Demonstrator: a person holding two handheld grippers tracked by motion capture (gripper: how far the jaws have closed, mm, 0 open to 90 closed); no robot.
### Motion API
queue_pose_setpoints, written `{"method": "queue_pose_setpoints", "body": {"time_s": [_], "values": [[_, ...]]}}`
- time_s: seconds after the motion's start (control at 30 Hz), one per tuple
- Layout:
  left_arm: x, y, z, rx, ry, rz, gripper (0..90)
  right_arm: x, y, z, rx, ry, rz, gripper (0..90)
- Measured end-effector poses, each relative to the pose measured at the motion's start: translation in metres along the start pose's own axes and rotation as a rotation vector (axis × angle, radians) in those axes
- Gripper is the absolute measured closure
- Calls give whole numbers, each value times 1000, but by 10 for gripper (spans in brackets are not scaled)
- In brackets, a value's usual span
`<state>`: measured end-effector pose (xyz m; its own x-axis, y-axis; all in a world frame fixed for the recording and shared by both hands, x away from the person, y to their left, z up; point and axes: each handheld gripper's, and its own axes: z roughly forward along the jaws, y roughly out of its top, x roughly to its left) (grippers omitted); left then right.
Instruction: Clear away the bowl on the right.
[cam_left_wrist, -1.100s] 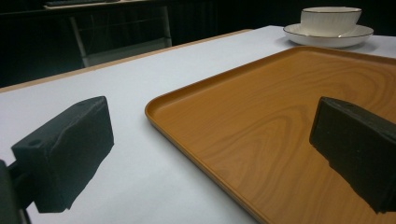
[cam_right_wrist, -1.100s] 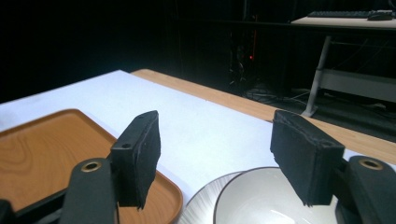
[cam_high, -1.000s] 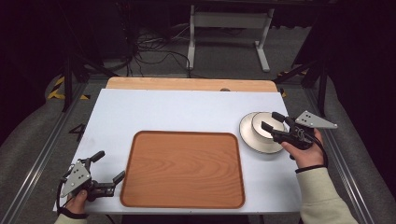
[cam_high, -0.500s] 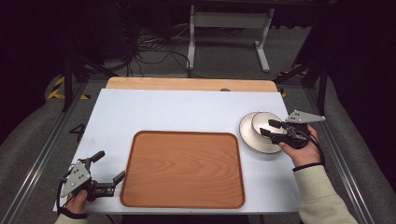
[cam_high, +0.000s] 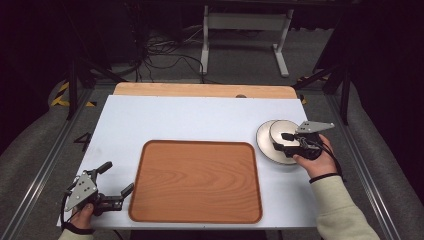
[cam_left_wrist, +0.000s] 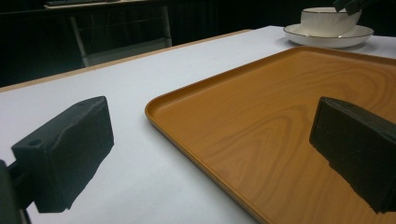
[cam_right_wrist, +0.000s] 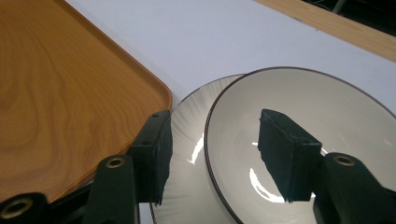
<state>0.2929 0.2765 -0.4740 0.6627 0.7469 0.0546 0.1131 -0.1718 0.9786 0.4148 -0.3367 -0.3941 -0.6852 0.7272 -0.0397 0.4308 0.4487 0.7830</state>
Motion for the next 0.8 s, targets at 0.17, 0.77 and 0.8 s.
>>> {"method": "queue_pose_setpoints", "body": {"time_s": [0.17,0.77,0.8], "values": [[0,0,0,0,0,0,3,-2,-2,6,39,9,1,495],[0,0,0,1,0,0,3,2,-5,17,140,7,-73,760],[0,0,0,0,0,0,3,3,-5,17,140,4,-75,780]]}}
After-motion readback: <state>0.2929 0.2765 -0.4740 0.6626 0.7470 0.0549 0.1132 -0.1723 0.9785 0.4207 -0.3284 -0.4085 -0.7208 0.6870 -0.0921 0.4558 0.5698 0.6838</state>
